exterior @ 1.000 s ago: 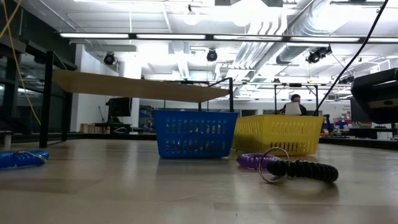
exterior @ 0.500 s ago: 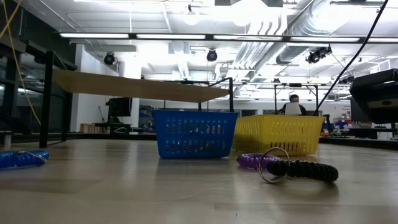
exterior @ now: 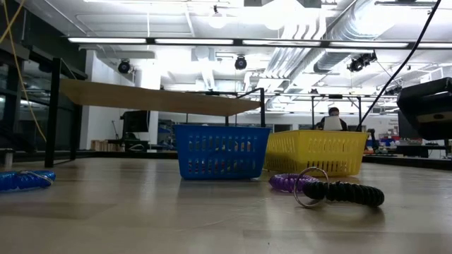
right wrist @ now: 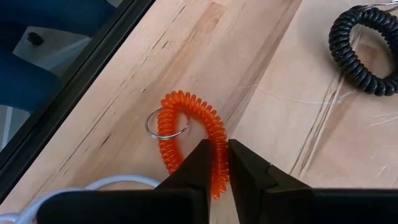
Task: Pick & Place Office Desk Supplies
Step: Put the red spring keychain into the red bin
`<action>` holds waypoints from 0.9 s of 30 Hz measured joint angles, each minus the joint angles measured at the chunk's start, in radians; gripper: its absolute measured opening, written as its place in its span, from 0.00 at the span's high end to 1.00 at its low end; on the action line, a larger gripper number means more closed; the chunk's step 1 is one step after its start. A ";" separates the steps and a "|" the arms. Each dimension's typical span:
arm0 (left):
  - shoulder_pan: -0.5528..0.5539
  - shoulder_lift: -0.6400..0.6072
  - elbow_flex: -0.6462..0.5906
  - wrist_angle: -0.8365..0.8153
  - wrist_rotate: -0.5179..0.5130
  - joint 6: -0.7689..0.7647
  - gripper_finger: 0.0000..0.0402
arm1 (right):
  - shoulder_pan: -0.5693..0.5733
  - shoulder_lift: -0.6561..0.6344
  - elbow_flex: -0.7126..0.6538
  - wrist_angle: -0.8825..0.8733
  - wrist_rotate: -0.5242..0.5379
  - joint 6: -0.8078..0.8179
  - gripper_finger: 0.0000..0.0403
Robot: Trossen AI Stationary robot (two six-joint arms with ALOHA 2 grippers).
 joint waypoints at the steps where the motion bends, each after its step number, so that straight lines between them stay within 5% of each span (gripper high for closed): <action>1: 0.000 0.000 0.000 0.000 0.000 0.000 0.72 | 0.000 0.000 0.000 0.001 0.000 0.000 0.92; 27: 0.000 0.000 0.000 0.004 0.000 0.000 0.72 | -0.030 -0.209 0.000 -0.061 0.078 0.010 0.93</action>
